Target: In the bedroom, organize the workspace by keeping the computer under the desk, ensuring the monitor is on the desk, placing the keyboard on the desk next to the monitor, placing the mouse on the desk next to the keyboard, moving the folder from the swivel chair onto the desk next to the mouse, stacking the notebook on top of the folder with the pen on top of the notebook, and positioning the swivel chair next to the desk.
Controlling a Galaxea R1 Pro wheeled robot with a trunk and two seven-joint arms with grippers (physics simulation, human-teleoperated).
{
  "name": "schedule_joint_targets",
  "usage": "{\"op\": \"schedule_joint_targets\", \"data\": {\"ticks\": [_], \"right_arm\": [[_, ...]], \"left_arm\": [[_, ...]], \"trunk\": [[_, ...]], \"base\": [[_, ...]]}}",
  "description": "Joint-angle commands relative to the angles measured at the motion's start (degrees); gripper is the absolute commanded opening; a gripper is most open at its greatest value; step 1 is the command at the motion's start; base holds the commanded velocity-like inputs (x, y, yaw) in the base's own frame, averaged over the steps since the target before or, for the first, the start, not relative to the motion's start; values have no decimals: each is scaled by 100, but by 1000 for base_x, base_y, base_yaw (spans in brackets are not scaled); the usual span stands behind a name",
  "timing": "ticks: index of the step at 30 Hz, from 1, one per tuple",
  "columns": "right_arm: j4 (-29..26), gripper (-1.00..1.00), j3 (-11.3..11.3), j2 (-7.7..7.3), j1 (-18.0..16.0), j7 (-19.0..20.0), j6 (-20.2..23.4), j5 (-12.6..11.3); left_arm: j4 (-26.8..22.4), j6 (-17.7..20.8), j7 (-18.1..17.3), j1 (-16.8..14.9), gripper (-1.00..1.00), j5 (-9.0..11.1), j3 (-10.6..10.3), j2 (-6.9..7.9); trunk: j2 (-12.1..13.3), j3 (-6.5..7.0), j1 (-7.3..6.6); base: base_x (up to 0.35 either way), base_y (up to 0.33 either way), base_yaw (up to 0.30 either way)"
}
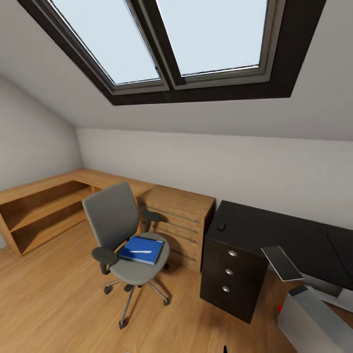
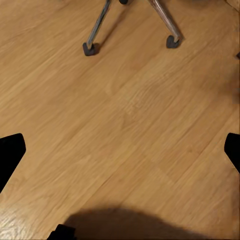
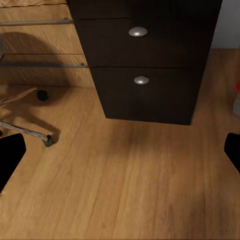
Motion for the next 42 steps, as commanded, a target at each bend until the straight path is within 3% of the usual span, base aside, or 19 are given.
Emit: {"op": "schedule_joint_targets", "data": {"ticks": [1, 3, 5, 10, 16, 27, 31, 35, 38, 42], "right_arm": [[-57, 100, 48, -3, -5, -57, -69, -7], [-122, 100, 48, -9, -5, -48, -114, -4], [-187, 100, 48, -9, -5, -44, -161, -2], [-210, 100, 48, -11, -5, -43, -184, 0], [-217, 100, 48, -6, -5, -43, -186, 0], [-219, 100, 41, -20, -5, -43, -192, 0], [-278, 100, 45, -15, -1, -49, -257, 5], [-810, 100, 41, -21, 3, -91, -392, 8], [-1197, 100, 40, -34, 8, -143, -328, 10], [-1858, 100, 40, -68, 11, -332, 206, 20]], "left_arm": [[-252, -19, 45, -7, 100, 59, -40, 20], [-548, 4, 51, -7, 100, 58, -35, 35], [-1154, 150, 61, -7, 100, 65, -37, 99], [-1579, 544, 67, -7, 100, 79, -39, 177], [-1636, 693, 66, -7, 100, 102, -40, 210], [-1294, 709, 66, -7, 100, 110, -49, 219], [-1305, 689, 64, -7, 100, 88, -74, 214], [-1566, 685, 68, -7, 100, 65, -200, 208], [-1849, 693, 124, -7, 100, 59, -407, 210], [-2272, 715, 522, -7, 100, 59, -624, 210]], "trunk": [[35, 9, -18], [115, 45, -62], [196, 81, -106], [396, 171, -216], [637, 279, -347], [1078, 476, -589], [1078, 476, -589], [1078, 476, -589], [1078, 476, -589], [1078, 476, -589]], "base": [[332, 0, 0], [332, 0, 0], [333, 0, 0], [329, 0, 0], [322, 0, 0], [318, 0, 0], [228, 0, 0], [58, 0, 0], [20, 0, 0], [6, 0, 0]]}}
